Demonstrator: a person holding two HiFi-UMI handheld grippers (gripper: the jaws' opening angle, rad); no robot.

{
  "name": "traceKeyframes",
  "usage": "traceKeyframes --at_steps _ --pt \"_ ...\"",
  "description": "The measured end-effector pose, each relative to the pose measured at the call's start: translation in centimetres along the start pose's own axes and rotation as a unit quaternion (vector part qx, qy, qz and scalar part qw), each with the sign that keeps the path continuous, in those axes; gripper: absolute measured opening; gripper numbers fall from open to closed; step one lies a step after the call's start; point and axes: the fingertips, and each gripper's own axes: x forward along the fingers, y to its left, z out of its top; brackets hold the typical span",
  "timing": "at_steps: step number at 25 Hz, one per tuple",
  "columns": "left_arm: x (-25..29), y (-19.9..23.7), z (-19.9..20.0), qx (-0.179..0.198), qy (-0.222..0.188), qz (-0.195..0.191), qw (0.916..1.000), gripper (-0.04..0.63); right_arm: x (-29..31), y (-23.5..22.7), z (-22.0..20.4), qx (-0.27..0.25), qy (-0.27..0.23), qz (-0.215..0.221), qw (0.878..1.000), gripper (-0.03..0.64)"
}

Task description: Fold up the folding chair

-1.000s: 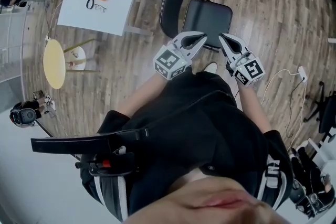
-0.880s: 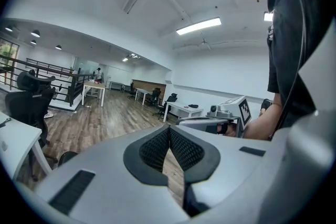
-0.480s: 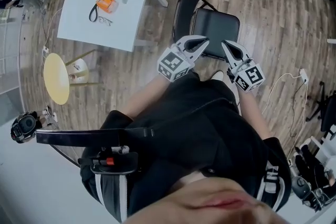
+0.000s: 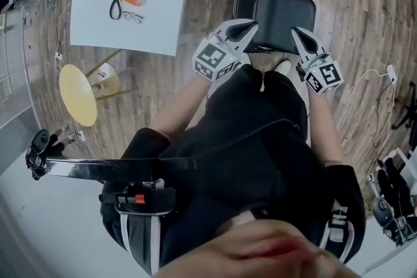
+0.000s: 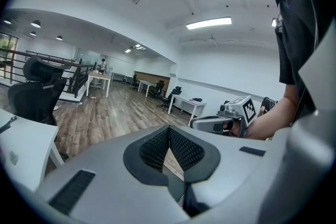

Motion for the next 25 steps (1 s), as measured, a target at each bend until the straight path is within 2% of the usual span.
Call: traceKeyframes --at_steps 5,8,10,13,15,17,18,22,25 --pt "1.1 4.1 -4.0 -0.018 0.050 0.056 0.9970 0.005 0.8 -4.9 -4.7 0.021 0.022 -0.020 0.999 0.009" --pt "1.8 7.1 -6.8 -0.040 0.088 0.101 0.9902 0.005 1.3 -8.1 -8.6 0.034 0.032 -0.022 0.999 0.009" --pt "2.1 8.5 -9.5 -0.065 0.132 0.114 0.9826 0.006 1.5 -9.6 -11.8 0.048 0.042 -0.018 0.998 0.009" --pt "3.4 9.9 -13.8 -0.117 0.193 0.109 0.9681 0.024 1.9 -12.6 -16.4 0.074 0.055 -0.010 0.996 0.010" --pt "4.0 11.0 -16.1 -0.151 0.222 0.117 0.9560 0.090 2.0 -14.8 -19.7 0.096 0.070 -0.002 0.993 0.011" --pt "4.0 12.3 -18.2 -0.168 0.252 0.136 0.9432 0.153 2.0 -16.7 -23.2 0.119 0.088 0.002 0.989 0.011" --pt "4.0 13.0 -19.1 -0.172 0.264 0.146 0.9376 0.165 1.8 -17.6 -25.0 0.130 0.095 0.003 0.987 0.011" --pt "4.4 14.8 -22.4 -0.205 0.288 0.166 0.9204 0.192 1.1 -20.1 -31.3 0.175 0.117 0.017 0.978 0.011" --pt "5.6 15.2 -23.8 -0.230 0.291 0.164 0.9139 0.192 -0.5 -21.6 -34.5 0.204 0.124 0.020 0.971 0.022"
